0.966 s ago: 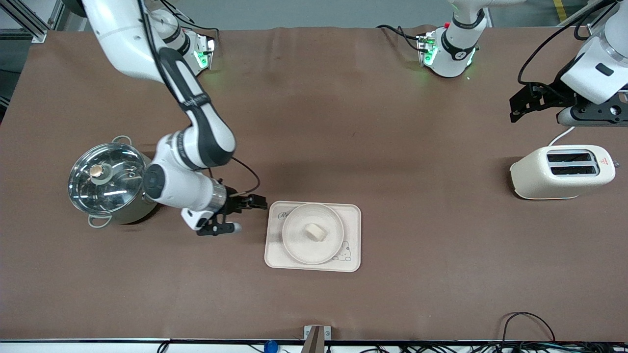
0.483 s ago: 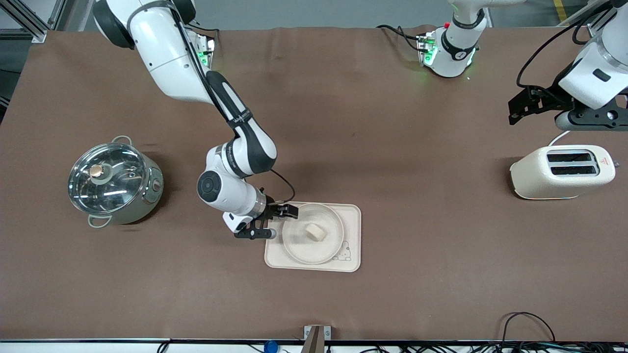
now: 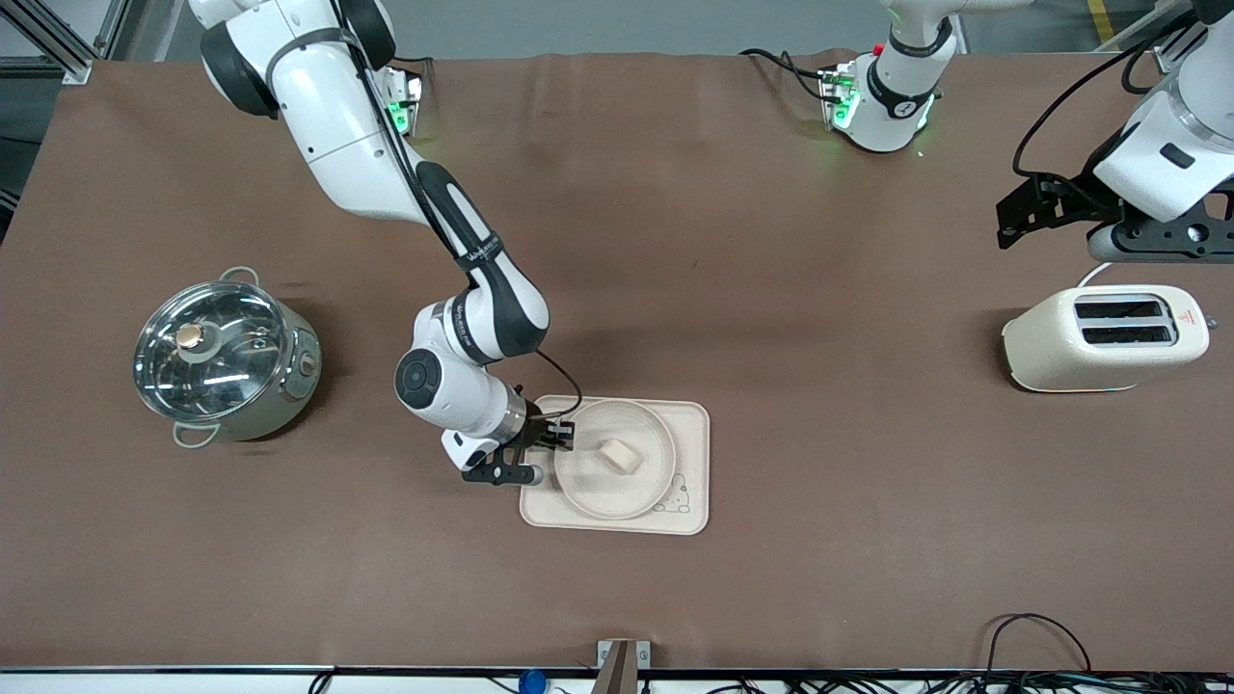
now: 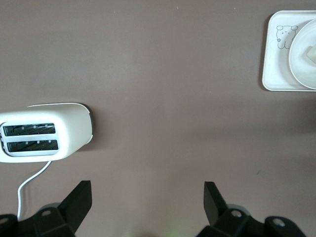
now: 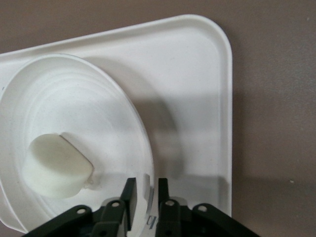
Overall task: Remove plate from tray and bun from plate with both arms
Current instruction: 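Lift the plate off the tray with the right gripper while the left gripper moves, then set the plate on the table while the left gripper reaches the bun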
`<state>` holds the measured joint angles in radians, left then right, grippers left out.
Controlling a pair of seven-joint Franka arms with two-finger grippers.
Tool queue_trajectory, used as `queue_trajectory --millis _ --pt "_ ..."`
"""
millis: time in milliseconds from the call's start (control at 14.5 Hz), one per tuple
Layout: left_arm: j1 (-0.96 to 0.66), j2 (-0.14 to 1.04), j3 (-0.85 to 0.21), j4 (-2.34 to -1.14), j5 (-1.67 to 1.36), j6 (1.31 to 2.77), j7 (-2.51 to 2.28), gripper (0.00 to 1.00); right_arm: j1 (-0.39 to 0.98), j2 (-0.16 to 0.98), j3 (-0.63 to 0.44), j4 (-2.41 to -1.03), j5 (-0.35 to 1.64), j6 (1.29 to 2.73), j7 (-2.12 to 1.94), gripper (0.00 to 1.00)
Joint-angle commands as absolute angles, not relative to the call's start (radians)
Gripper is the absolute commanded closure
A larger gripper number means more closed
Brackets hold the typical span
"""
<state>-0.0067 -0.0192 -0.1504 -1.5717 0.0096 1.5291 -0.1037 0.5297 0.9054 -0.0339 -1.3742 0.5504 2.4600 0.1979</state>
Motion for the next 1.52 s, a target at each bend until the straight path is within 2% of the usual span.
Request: queue_trajectory --millis 0,276,621,897,966,1103,1172,1241,1310,1448 --pt "-0.008 -0.012 -0.147 -1.554 -0.011 1.52 -0.083 0.0 0.529 0.899 -0.025 -1.364 0.571 2.462 0.196 0.99" --pt "-0.009 -0.012 -0.147 -1.557 -0.011 1.519 -0.083 0.0 0.46 0.778 0.069 -1.49 0.575 2.45 0.151 1.0" --pt "-0.014 -0.012 -0.158 -1.559 -0.011 1.517 -0.1 0.0 0.506 0.539 0.089 -1.878 0.575 2.485 0.055 1.0" --pt "-0.02 -0.009 -0.161 -1.563 -0.012 1.517 -0.12 0.0 0.567 0.5 0.089 -1.971 0.575 2.471 0.031 0.98" --pt "-0.023 -0.002 -0.164 -1.566 -0.012 1.517 -0.135 0.0 0.569 0.503 0.089 -1.977 0.575 2.468 0.009 0.92" --pt "-0.025 0.032 -0.196 -1.568 -0.012 1.523 -0.191 0.0 0.577 0.505 0.087 -1.99 0.575 2.442 -0.057 0.73" --pt "-0.026 0.052 -0.215 -1.568 -0.012 1.532 -0.228 0.0 0.574 0.505 0.086 -1.982 0.574 2.431 -0.057 0.43" --pt "-0.026 0.076 -0.236 -1.568 -0.012 1.546 -0.273 0.0 0.565 0.505 0.086 -1.971 0.574 2.43 -0.049 0.09" --pt "-0.029 0.101 -0.259 -1.568 -0.012 1.564 -0.322 0.0 0.546 0.502 0.083 -1.954 0.575 2.424 -0.048 0.0" --pt "-0.041 0.164 -0.307 -1.569 -0.009 1.604 -0.438 0.0 0.468 0.491 0.08 -1.87 0.577 2.288 -0.049 0.0"
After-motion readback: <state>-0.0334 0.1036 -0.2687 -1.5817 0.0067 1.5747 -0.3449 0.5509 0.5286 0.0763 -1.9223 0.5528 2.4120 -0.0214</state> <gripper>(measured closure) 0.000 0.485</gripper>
